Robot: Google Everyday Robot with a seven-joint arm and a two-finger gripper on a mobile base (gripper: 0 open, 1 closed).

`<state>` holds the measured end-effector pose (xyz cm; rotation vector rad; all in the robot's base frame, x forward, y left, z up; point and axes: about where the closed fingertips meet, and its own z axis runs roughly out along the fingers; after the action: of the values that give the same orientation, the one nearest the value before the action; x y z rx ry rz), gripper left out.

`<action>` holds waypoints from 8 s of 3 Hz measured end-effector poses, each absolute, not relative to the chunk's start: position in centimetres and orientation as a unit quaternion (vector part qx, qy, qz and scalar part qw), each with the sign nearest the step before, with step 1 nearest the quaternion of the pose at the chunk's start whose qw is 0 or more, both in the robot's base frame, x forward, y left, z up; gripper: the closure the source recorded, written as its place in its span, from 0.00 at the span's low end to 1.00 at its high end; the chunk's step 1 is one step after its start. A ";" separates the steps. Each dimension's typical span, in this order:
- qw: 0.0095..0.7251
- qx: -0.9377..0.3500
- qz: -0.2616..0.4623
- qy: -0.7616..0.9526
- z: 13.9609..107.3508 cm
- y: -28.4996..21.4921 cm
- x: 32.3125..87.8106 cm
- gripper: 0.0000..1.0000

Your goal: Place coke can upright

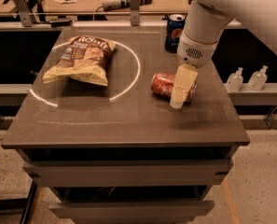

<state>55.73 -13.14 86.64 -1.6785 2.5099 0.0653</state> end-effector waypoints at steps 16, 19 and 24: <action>0.492 -0.493 0.385 0.605 91.6 -15.7 52.8 1.00; 0.530 -0.459 0.391 0.597 89.7 -16.5 53.6 1.00; 0.540 -0.436 0.410 0.592 87.4 -16.7 52.2 1.00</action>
Offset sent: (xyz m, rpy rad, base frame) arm 0.0372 0.0183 -0.0390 -0.0947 0.0077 0.0088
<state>52.21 -16.72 87.37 -1.0368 1.4076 0.9747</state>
